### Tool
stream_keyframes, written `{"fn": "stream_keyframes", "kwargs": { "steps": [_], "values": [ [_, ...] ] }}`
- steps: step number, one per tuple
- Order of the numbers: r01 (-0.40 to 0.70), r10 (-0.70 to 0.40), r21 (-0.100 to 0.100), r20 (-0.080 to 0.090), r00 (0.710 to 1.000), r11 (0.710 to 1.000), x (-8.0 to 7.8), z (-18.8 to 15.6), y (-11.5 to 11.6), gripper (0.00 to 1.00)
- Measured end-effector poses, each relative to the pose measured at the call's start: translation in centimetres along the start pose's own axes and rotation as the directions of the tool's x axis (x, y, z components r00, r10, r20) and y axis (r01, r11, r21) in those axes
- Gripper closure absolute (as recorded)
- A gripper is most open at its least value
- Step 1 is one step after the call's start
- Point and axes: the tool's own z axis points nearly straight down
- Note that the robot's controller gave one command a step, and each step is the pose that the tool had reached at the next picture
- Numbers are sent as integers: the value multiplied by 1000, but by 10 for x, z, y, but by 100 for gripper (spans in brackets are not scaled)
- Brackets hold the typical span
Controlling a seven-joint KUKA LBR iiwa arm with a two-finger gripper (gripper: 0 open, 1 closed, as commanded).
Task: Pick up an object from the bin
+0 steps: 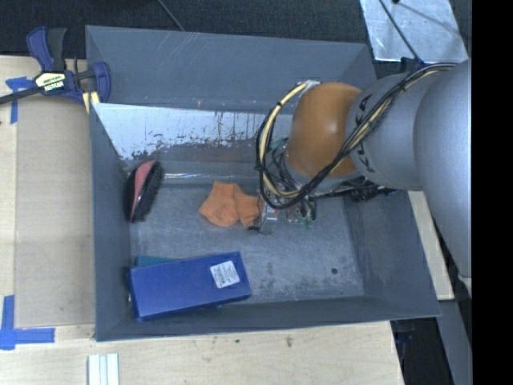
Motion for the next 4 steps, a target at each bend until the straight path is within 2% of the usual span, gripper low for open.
{"fn": "stream_keyframes", "kwargs": {
  "steps": [1,2,3,4],
  "values": [
    [0,0,0,0,1000,1000,0,0,0,100],
    [30,-30,1,-5,1000,1000,4,-85,3,0],
    [44,-44,-1,7,999,999,2,-128,5,0],
    [67,-67,-1,4,998,998,7,-64,9,0]
  ]
}}
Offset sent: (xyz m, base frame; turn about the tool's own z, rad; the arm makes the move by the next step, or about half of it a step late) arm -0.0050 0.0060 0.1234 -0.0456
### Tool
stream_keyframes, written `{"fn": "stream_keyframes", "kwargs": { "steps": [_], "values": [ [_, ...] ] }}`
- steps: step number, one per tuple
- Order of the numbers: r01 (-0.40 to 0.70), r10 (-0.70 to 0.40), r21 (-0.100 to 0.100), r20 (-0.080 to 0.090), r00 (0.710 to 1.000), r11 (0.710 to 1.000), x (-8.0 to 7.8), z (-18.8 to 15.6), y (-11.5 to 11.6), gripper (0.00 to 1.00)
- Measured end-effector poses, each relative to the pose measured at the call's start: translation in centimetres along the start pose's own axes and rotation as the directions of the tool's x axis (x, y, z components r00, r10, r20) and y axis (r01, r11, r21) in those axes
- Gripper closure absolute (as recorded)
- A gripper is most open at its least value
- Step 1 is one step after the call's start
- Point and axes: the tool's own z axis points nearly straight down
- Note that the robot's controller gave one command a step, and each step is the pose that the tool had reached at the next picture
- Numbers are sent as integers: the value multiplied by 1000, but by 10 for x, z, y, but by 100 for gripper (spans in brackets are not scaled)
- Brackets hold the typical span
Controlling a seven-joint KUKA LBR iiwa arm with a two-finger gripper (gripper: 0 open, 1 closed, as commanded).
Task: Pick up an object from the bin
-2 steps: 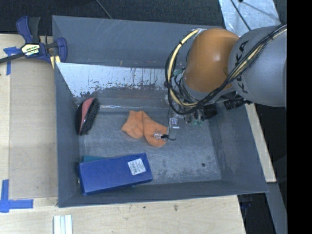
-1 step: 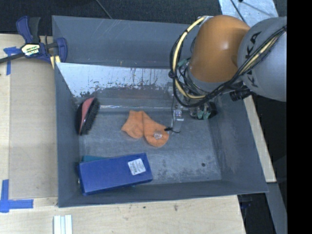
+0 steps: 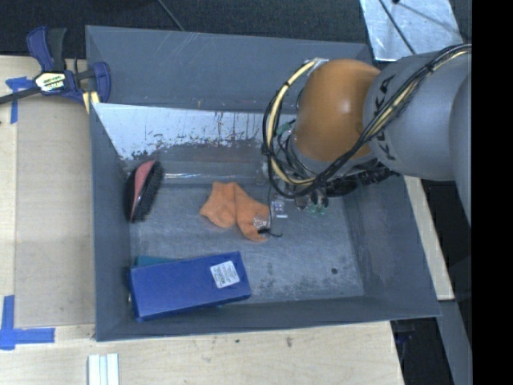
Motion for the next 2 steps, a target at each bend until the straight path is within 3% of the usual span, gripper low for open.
{"fn": "stream_keyframes", "kwargs": {
  "steps": [1,2],
  "values": [
    [90,-90,0,-4,996,996,-2,62,-2,0],
    [-49,49,-1,0,999,999,-13,63,23,100]
  ]
}}
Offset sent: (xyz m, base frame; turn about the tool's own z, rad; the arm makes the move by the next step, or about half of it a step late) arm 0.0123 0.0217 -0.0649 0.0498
